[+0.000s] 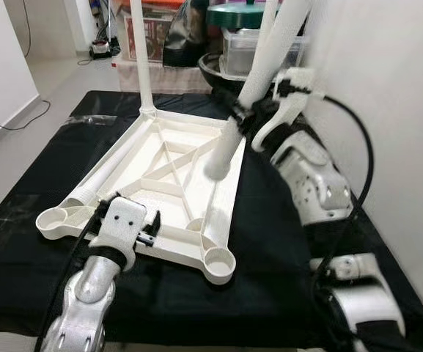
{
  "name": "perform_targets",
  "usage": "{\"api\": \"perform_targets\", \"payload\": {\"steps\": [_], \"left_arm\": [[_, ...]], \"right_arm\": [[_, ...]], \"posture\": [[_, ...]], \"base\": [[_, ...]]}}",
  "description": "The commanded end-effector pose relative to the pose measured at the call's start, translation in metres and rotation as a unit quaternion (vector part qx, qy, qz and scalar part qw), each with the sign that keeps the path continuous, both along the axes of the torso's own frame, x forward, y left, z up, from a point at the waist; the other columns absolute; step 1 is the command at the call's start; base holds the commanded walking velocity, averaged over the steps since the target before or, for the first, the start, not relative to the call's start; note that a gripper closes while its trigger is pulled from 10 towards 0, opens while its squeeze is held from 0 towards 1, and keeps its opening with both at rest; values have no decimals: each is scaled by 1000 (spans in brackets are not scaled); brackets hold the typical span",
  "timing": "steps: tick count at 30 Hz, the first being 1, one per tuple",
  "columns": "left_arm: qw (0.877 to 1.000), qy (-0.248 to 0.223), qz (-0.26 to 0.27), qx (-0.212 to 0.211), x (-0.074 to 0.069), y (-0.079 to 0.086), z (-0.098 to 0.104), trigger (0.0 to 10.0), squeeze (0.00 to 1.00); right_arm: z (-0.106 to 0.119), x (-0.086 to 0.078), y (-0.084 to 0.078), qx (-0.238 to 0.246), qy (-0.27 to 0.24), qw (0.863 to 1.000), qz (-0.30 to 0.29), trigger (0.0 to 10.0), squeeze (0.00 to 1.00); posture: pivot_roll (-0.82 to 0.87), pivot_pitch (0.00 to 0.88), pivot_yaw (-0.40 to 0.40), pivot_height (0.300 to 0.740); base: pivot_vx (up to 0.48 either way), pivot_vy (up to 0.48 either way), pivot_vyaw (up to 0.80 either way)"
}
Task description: Building children table
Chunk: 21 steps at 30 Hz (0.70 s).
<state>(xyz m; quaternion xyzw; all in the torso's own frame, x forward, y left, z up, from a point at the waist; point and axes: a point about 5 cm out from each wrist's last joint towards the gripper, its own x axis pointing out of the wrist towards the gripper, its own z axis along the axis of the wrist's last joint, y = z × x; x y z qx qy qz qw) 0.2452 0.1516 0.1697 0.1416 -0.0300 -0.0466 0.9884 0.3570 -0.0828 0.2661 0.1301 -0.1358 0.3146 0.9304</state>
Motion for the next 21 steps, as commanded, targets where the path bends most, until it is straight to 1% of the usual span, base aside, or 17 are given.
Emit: {"api": "perform_targets", "payload": {"steps": [1, 4, 6, 8, 14, 15, 16, 17, 18, 21], "left_arm": [[1000, 4, -1, -3, -1, 0, 0, 10000, 0], [1000, 4, 0, -3, -2, 1, 0, 10000, 0], [1000, -1, 0, 0, -5, 3, 2, 10000, 0], [1000, -2, -1, -4, -6, 3, 2, 10000, 0], [1000, -8, -1, -4, -8, 4, 4, 10000, 0], [1000, -9, -2, -3, -8, 3, 3, 10000, 0], [1000, -9, -2, -3, -8, 3, 3, 10000, 0], [1000, -10, -4, -3, -8, 1, 3, 10000, 0], [1000, -8, -9, -1, -9, -2, 2, 10000, 0], [1000, -7, -10, 3, -10, -2, 1, 10000, 0]], "right_arm": [[0, -6, 10, 14, 10, 1000, 16, 10000, 0], [-4, -10, 13, 22, 15, 999, 19, 10000, 0], [-10, -16, 16, 20, 14, 999, 22, 10000, 0], [-12, -18, 16, 19, 14, 999, 24, 10000, 0], [-13, -22, 16, 19, 16, 999, 27, 10000, 0], [-11, -22, 12, 15, 12, 1000, 25, 10000, 0], [-11, -22, 12, 15, 12, 1000, 25, 10000, 0], [-10, -21, 8, 9, 5, 1000, 24, 10000, 0], [-8, -21, 4, -9, -4, 1000, 27, 10000, 0], [-9, -22, 3, -21, -8, 999, 36, 10000, 0]], "posture": [[114, 0, -110, 740], [119, 0, -107, 740], [115, 0, -100, 740], [115, 0, -101, 740], [115, 0, -99, 740], [114, 0, -96, 740], [114, 0, -96, 740], [113, 0, -95, 740], [114, 0, -95, 740], [112, 0, -95, 740]], "base": [[0, 472, -756], [0, 472, -756], [0, 472, 0], [0, 469, 0], [0, 0, 0], [0, 0, 0], [0, 0, 0], [0, 0, 0], [0, 0, 0], [0, 0, 0]]}}
